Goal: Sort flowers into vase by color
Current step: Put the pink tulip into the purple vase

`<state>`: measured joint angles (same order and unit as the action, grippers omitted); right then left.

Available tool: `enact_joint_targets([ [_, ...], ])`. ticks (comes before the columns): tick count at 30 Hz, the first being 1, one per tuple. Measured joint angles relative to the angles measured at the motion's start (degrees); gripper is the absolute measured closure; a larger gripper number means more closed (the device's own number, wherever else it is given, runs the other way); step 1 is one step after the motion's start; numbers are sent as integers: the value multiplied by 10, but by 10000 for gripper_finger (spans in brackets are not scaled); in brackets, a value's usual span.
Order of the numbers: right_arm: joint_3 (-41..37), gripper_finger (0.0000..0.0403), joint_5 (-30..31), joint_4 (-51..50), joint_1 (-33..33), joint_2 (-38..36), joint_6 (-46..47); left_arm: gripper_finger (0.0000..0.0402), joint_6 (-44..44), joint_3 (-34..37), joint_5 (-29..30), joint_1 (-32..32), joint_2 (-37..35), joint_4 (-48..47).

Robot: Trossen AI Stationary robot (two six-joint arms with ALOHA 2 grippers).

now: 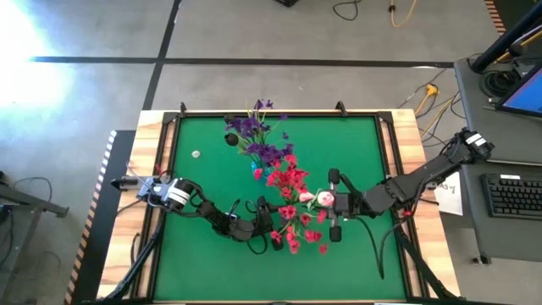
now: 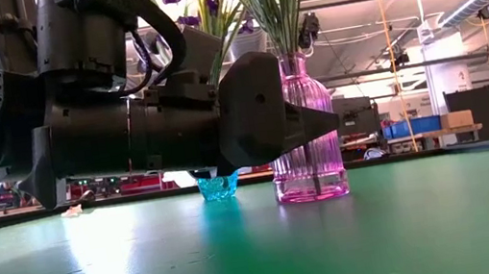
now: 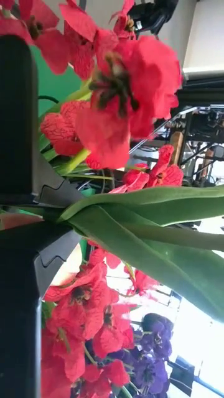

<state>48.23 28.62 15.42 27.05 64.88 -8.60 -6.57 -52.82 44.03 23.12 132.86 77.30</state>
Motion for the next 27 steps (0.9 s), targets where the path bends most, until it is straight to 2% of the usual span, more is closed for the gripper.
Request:
enact_joint_targets([
  [27, 0, 381, -5, -14, -10, -10, 43, 134, 0, 0, 0, 0, 0, -6],
])
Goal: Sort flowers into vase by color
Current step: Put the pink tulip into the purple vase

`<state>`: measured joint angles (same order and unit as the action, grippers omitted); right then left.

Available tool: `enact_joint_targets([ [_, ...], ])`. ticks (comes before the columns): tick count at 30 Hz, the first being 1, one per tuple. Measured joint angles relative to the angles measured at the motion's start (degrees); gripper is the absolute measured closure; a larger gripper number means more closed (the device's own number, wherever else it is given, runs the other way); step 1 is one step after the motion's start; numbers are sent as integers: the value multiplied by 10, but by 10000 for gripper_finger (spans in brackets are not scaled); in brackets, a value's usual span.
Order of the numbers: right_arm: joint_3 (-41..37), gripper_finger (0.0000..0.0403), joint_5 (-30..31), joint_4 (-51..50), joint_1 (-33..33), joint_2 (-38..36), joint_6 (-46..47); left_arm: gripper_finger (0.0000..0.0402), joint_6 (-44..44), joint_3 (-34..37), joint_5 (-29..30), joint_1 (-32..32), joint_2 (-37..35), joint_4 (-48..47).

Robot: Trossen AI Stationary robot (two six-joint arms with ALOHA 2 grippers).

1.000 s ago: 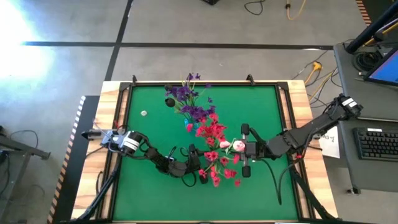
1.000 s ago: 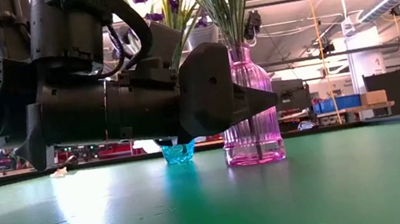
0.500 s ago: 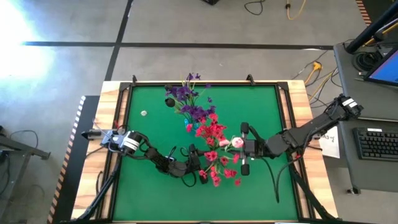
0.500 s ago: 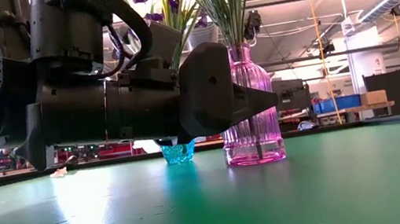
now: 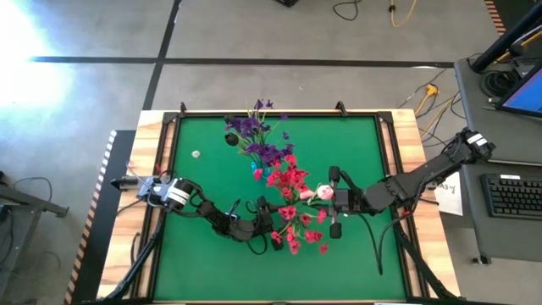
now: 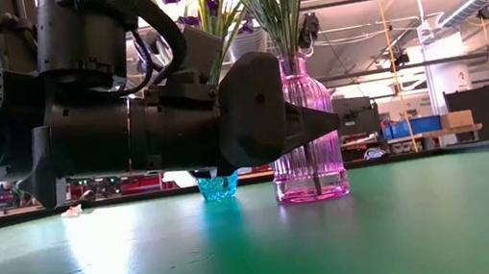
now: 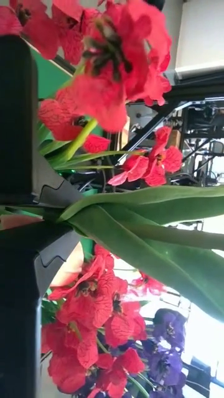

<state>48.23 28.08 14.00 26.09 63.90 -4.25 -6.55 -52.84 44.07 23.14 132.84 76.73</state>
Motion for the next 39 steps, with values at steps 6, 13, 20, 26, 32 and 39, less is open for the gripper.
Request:
enact_joint_targets([
  [6, 0, 381, 0, -6, -3, -1, -3, 134, 0, 0, 0, 0, 0, -1],
  [13, 3, 381, -39, -10, -28, 0, 2, 134, 0, 0, 1, 0, 0, -2],
  [20, 3, 381, -45, -17, -33, 0, -3, 134, 0, 0, 3, 0, 0, -3],
  [26, 3, 381, -55, -18, -33, -1, -8, 134, -1, 0, 3, 0, 0, -4],
  [32, 8, 381, -97, -51, -41, -1, 11, 134, -2, 0, 3, -1, 0, -4],
  [39, 32, 381, -101, -103, -44, -1, 23, 134, -2, 0, 3, -2, 0, -4],
])
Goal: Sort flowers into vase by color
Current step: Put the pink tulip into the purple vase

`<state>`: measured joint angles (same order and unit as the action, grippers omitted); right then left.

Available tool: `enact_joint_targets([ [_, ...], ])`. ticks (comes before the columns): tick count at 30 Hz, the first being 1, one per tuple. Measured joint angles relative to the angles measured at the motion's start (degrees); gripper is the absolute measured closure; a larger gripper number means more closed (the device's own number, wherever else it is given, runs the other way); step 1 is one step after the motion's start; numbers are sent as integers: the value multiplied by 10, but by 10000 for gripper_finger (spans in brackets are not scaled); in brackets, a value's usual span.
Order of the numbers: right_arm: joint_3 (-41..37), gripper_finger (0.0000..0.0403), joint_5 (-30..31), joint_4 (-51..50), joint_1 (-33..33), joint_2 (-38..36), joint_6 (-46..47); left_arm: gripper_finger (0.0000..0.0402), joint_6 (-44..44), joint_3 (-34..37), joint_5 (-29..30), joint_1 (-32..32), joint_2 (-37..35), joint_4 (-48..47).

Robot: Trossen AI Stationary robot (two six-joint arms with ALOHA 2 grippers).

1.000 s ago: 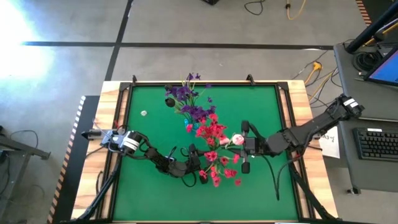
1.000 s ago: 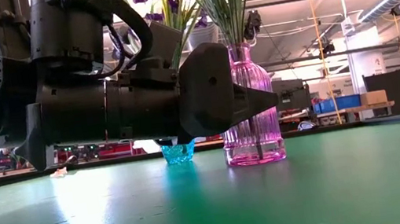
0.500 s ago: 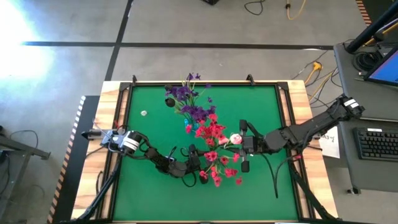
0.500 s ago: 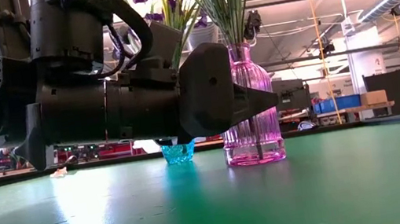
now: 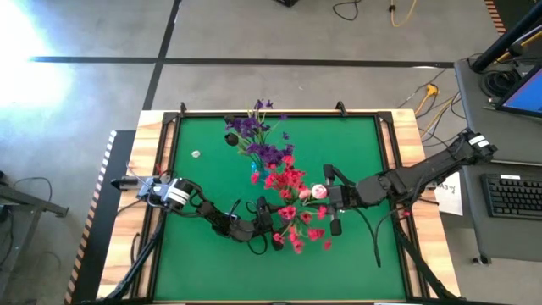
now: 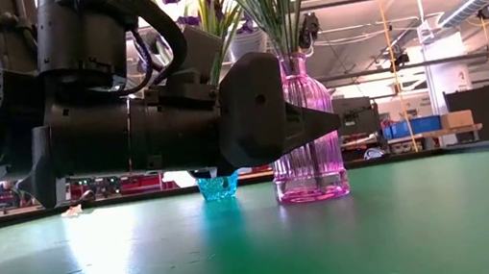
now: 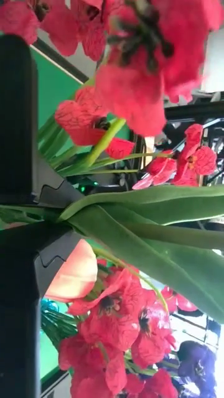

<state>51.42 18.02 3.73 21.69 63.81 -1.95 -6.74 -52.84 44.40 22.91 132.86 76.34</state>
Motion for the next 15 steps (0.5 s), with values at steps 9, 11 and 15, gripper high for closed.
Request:
enact_joint_targets([
  [9, 0, 381, 0, 16, -4, 6, -2, 134, -2, 0, 0, -1, 0, 0],
  [11, 0, 381, 0, 24, -9, 15, -2, 134, -2, 0, 0, -1, 0, 0],
  [15, 0, 381, 0, 31, -15, 34, -5, 134, -4, 0, 0, -1, 0, 0],
])
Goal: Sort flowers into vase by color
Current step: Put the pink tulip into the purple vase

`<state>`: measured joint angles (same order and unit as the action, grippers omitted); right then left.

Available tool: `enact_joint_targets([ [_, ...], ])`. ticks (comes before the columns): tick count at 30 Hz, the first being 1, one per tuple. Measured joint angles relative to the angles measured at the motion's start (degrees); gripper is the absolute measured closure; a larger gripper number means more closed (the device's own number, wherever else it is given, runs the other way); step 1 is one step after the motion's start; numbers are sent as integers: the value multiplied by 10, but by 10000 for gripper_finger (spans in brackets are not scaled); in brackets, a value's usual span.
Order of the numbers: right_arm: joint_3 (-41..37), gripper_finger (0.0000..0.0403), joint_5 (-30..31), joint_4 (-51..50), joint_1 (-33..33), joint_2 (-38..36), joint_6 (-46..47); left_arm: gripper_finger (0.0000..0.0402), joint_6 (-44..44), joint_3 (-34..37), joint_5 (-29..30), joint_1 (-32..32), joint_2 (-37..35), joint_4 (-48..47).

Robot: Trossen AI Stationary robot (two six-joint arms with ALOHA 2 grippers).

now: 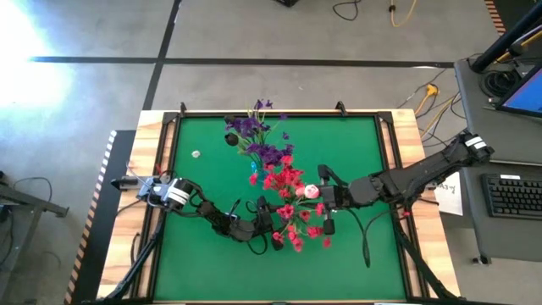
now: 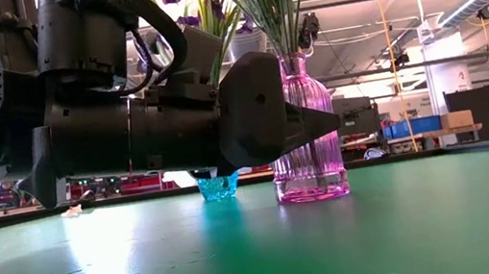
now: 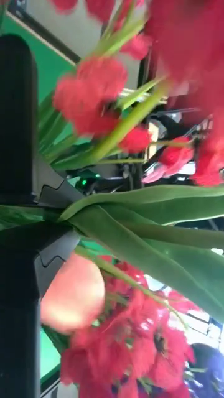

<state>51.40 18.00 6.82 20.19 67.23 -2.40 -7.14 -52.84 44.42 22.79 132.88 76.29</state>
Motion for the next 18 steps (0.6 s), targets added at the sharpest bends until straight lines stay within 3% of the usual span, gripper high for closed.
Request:
enact_joint_targets([
  [18, -1, 381, 9, -14, -1, 19, 4, 134, -6, 0, 0, 0, 0, -3],
])
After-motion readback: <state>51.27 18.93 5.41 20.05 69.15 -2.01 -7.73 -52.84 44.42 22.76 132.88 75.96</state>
